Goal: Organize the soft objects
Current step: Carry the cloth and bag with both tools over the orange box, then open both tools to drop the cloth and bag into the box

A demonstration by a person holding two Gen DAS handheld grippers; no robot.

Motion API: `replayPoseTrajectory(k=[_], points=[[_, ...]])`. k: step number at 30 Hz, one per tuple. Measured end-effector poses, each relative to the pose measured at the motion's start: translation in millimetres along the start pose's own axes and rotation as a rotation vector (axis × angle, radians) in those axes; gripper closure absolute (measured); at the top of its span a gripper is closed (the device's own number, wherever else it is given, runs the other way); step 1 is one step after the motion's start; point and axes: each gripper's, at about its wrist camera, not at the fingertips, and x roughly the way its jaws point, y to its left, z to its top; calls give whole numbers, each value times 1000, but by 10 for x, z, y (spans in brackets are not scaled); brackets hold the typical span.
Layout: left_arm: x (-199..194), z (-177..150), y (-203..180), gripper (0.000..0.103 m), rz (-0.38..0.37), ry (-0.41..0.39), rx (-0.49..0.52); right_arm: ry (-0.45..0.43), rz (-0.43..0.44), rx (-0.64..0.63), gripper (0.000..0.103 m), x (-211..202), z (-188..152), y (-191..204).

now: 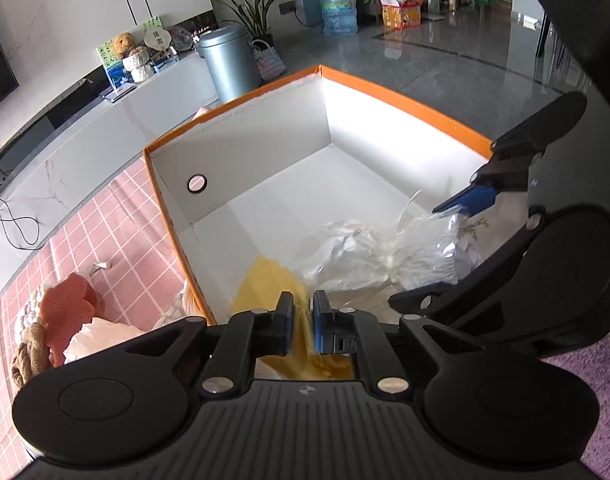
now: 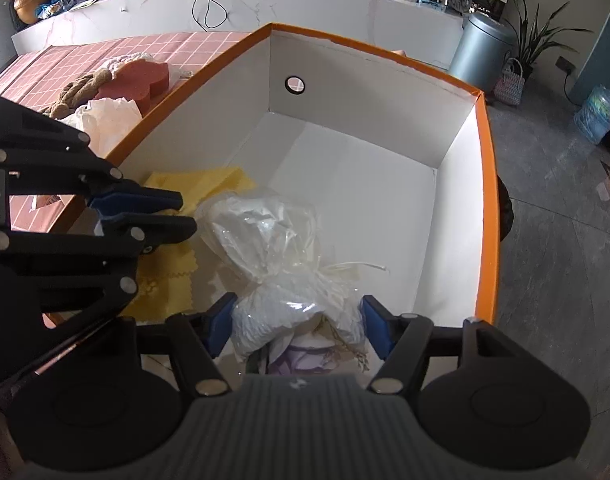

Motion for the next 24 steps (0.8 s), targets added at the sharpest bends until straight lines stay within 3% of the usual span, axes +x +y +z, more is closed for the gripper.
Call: replayPoseTrajectory(k=[6, 11, 14, 17, 24], points=[[-15, -19, 18, 80, 6, 8, -6, 4, -10, 8, 35, -7, 1, -13], [-89, -10, -2, 55, 59, -15, 6, -8, -42, 2, 29, -52, -16, -28], [-145, -3, 20, 46, 57, -25, 5, -13, -52, -3, 27, -88, -19, -45], [-211, 8, 28, 41, 58, -44, 3, -22, -60, -5, 23, -134, -20, -59], [-405, 48, 90, 41, 28, -117, -39, -76, -56, -2, 23, -312, -21, -59]])
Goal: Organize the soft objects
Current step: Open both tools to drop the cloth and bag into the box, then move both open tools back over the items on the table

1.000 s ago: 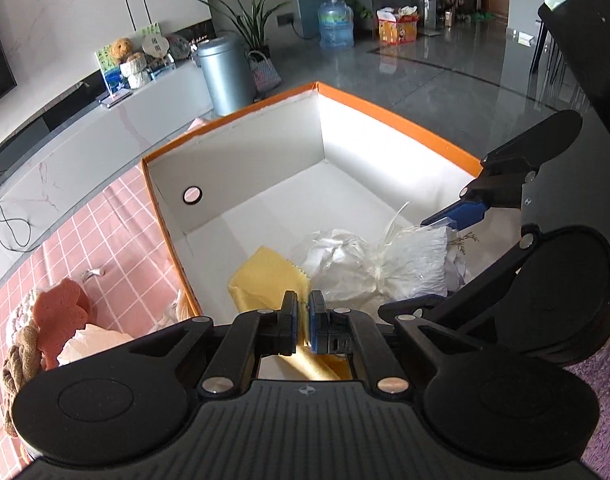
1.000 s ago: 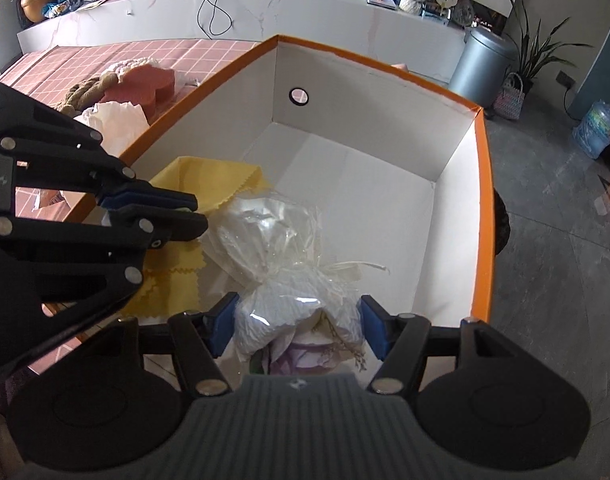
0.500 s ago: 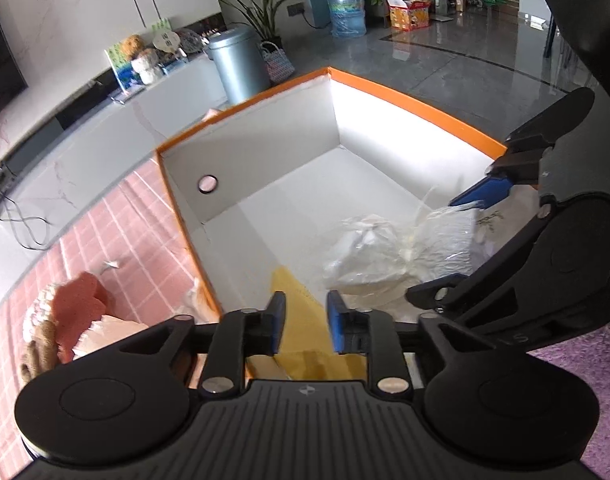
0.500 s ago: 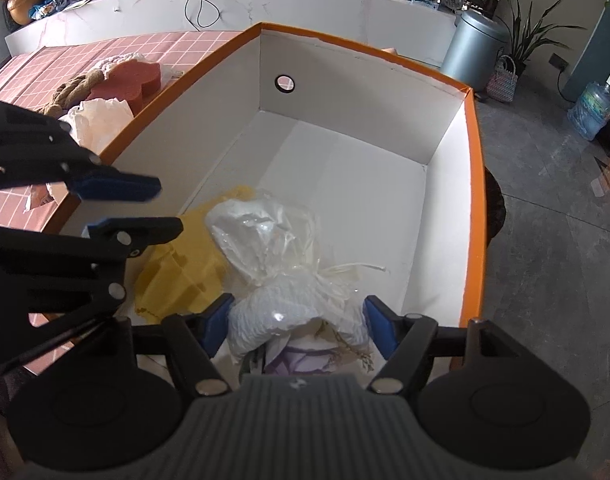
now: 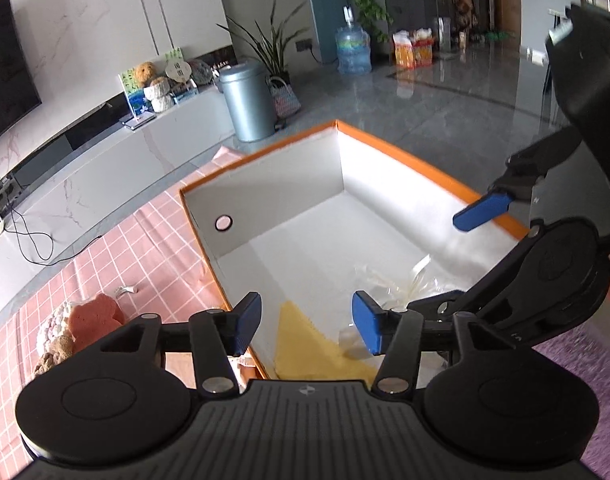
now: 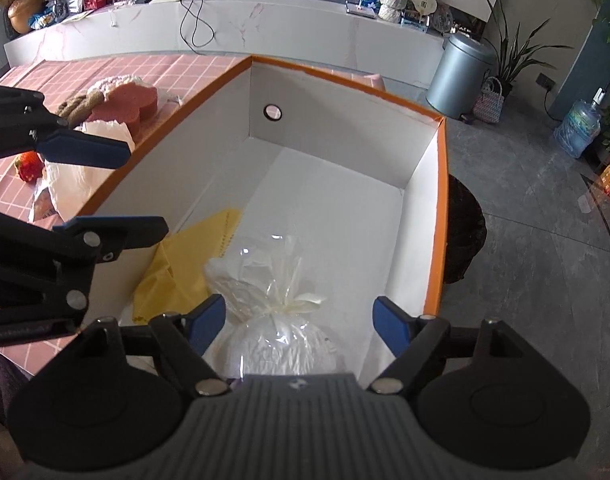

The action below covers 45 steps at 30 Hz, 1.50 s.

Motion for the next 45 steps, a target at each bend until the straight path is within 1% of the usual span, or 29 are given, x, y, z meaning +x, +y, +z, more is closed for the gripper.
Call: replayPoseTrajectory(k=[6, 8, 10, 12, 15, 19, 23, 26, 28, 30, 34, 37, 41, 45], points=[[-179, 17, 121, 41, -11, -68, -90, -59, -26, -2, 23, -171, -21, 76], [-242, 14, 167, 41, -15, -92, -118, -77, -38, -4, 21, -217, -45, 114], [-300, 10, 213, 41, -22, -109, -144, -101, -50, 1, 16, -275, -79, 146], [-353, -3, 250, 41, -26, -125, -167, -124, -61, 10, 16, -331, -109, 174], [-443, -45, 307, 41, -25, -154, -200, -195, -69, 35, 14, -448, -168, 216], [-551, -132, 380, 41, -21, -195, -247, -302, -68, 96, 14, -560, -269, 304], [-634, -252, 439, 41, -13, -227, -282, -405, -62, 148, 14, -620, -369, 478], [-699, -383, 494, 41, 1, -245, -316, -474, -51, 162, 14, -640, -412, 641], [-733, -476, 544, 41, 17, -251, -343, -505, -47, 159, 14, -635, -430, 768], [-766, -570, 587, 41, 36, -254, -365, -515, -42, 151, 14, -621, -439, 881], [-809, -747, 686, 41, 74, -247, -406, -516, 5, 130, 14, -559, -426, 1085], [-828, -902, 768, 41, 100, -235, -446, -509, 12, 103, 14, -512, -416, 1262], [-849, -1160, 884, 41, 124, -211, -508, -506, 11, 17, 14, -441, -434, 1546], [-859, -1404, 1016, 41, 145, -180, -575, -513, 22, -59, 15, -389, -418, 1738]])
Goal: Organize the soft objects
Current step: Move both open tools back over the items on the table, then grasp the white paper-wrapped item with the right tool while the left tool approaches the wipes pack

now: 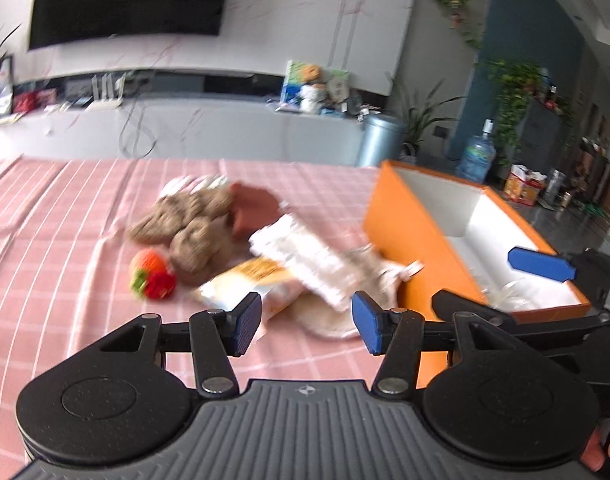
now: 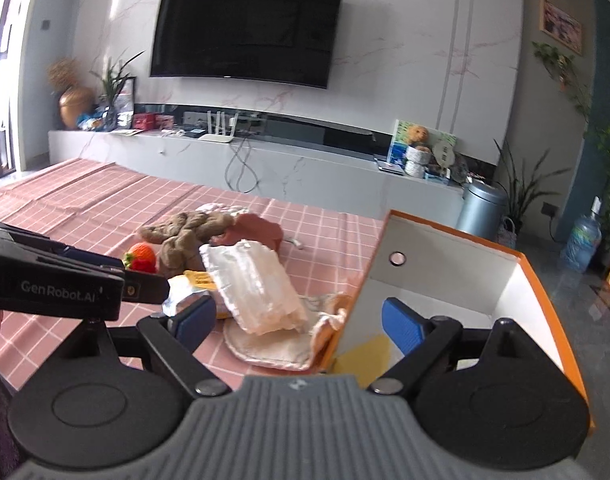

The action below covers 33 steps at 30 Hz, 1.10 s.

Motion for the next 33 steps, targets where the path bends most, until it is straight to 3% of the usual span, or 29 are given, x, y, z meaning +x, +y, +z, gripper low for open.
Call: replayPoseTrajectory(k=[5, 7, 12, 17, 26, 29, 31, 33], points=[[-36, -153, 244, 43, 38, 6, -35, -3, 21, -60, 22, 95, 14, 196], [-42, -169, 322, 44, 40, 8, -52, 2, 36, -76, 31, 135, 15, 249], [-36, -169, 431, 46, 58, 6, -67, 33, 70, -115, 41, 280, 20, 330], [15, -146, 511, 47, 40, 13, -83, 51, 84, -160, 45, 451, 80, 376], [276, -34, 561, 45, 28, 43, -53, 159, 134, -183, 45, 966, 309, 261], [381, 40, 605, 45, 37, 57, -63, 209, 162, -147, 40, 1169, 357, 233], [448, 83, 633, 45, 46, 65, -67, 234, 179, -117, 28, 1277, 383, 225], [511, 123, 658, 46, 61, 72, -65, 260, 185, -86, 25, 1389, 400, 225]])
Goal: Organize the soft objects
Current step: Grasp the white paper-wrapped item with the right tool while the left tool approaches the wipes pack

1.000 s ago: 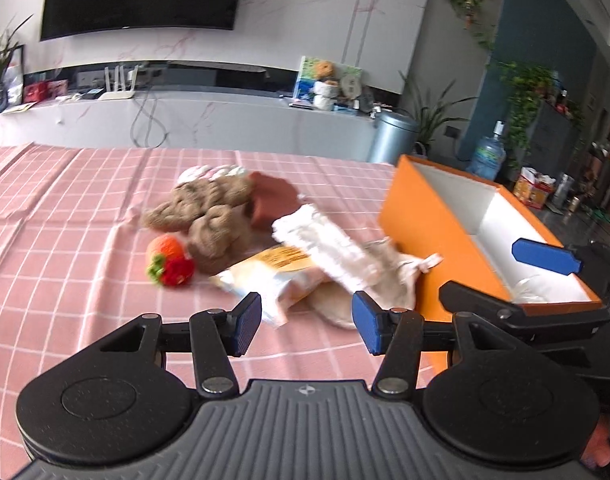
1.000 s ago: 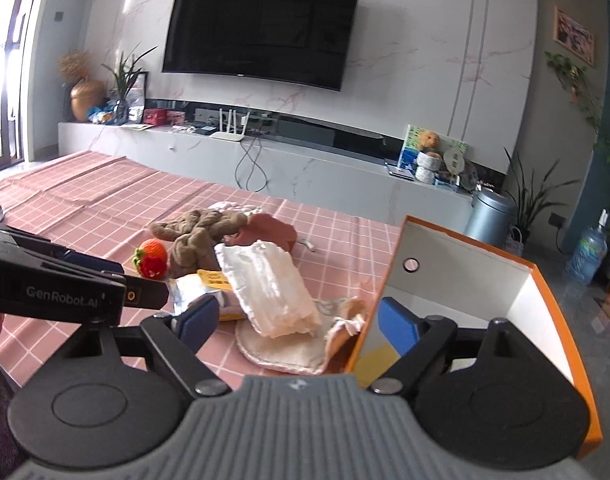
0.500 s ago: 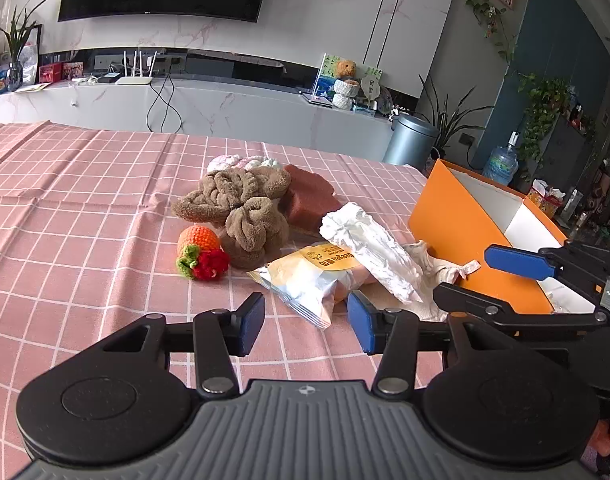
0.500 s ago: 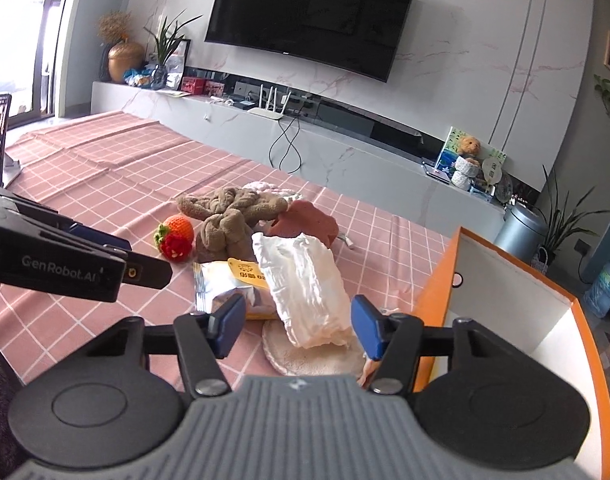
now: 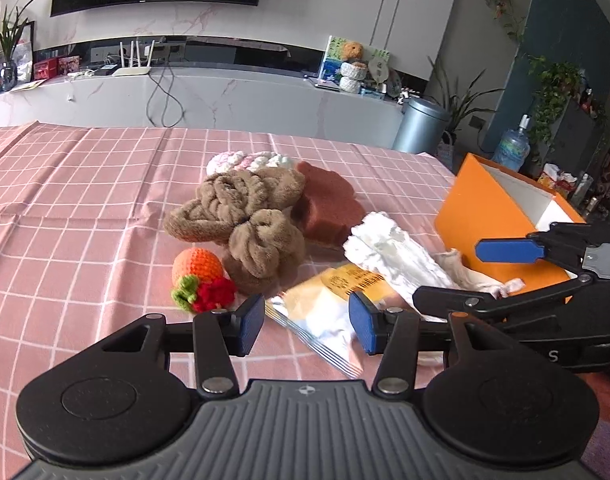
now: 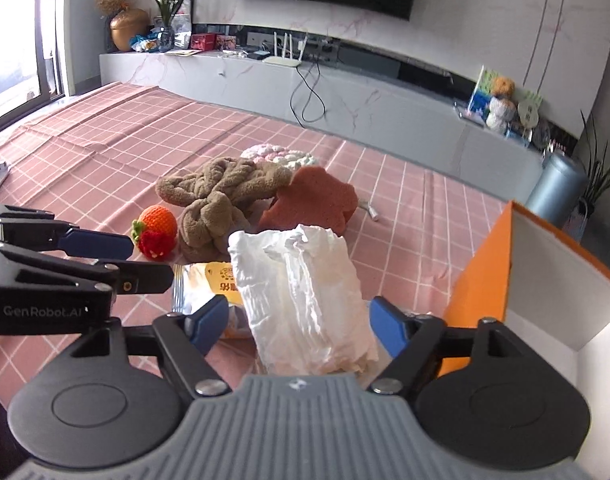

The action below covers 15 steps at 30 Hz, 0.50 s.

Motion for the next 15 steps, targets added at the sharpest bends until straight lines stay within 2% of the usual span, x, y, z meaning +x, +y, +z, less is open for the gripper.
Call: replayPoseTrajectory(k=[6, 11, 12, 13, 15], points=[[129, 91, 102, 46, 26, 9, -16, 109, 24, 145, 25, 307, 88, -87], [175, 105, 134, 45, 18, 9, -17, 138, 15, 229, 32, 395, 53, -58], [182, 106, 137, 45, 13, 10, -16, 135, 14, 242, 38, 397, 39, -60], [191, 107, 141, 43, 7, 11, -16, 134, 5, 251, 51, 398, 22, -64], [201, 102, 134, 40, 1, 12, -8, 136, -9, 274, 68, 393, -11, -102]])
